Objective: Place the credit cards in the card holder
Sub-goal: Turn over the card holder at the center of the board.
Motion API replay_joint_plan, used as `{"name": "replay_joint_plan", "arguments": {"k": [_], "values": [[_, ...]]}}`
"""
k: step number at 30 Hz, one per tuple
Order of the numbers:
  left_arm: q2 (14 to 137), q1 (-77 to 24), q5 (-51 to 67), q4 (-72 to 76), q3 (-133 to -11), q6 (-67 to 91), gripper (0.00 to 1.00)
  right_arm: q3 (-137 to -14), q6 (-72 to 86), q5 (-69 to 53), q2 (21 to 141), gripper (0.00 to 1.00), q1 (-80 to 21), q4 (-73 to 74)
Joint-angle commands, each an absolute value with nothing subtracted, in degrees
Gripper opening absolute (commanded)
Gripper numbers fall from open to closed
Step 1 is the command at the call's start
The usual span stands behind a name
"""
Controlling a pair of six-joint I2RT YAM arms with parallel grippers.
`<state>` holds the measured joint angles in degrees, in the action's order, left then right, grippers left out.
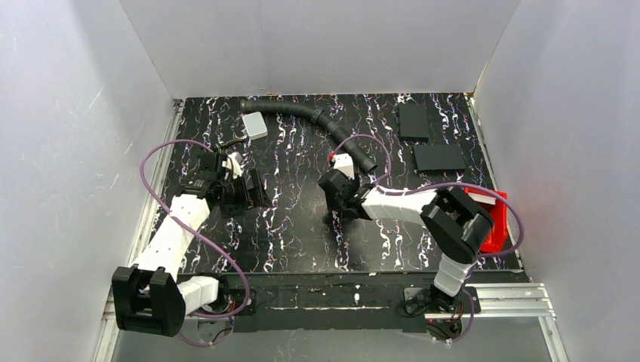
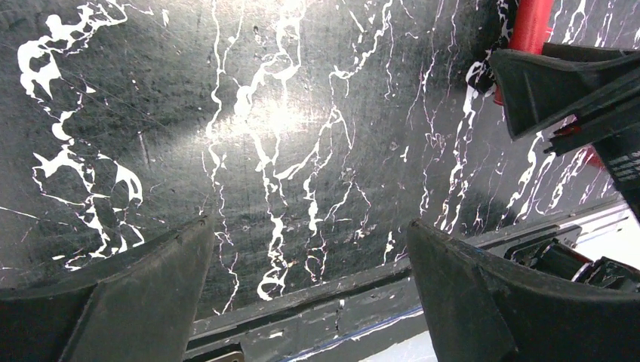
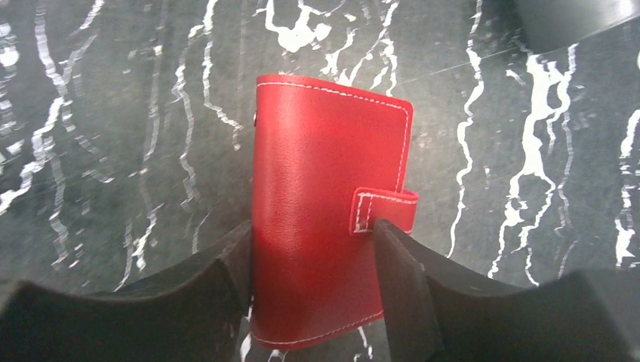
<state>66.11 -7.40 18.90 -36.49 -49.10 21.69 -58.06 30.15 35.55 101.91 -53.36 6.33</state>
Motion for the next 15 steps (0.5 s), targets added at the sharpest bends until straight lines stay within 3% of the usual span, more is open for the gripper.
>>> {"name": "replay_joint_plan", "arguments": {"k": [1, 7, 12, 13, 15], "values": [[63.7, -8.3, 19.7, -38.7, -48.7, 23.1, 0.98, -56.1, 33.2, 21.0, 95.7, 0.6, -52.7, 4.8], [61.6, -8.8, 24.2, -38.8, -48.1, 29.0, 0.98, -50.7, 44.5, 7.5, 87.2, 0.56, -50.3, -4.0], [60.2, -11.0, 24.5, -38.5, -47.5, 32.4, 0.98, -39.8, 53.7, -5.4, 84.1, 0.54, -41.5, -15.8], [60.7, -11.6, 24.3, -38.5, -47.5, 33.0, 0.98, -39.2, 50.9, -7.3, 83.9, 0.57, -40.4, -16.3], [61.8, -12.7, 26.8, -35.9, -46.4, 36.4, 0.98, -47.9, 32.1, -3.6, 86.0, 0.7, -44.0, -2.2]]}}
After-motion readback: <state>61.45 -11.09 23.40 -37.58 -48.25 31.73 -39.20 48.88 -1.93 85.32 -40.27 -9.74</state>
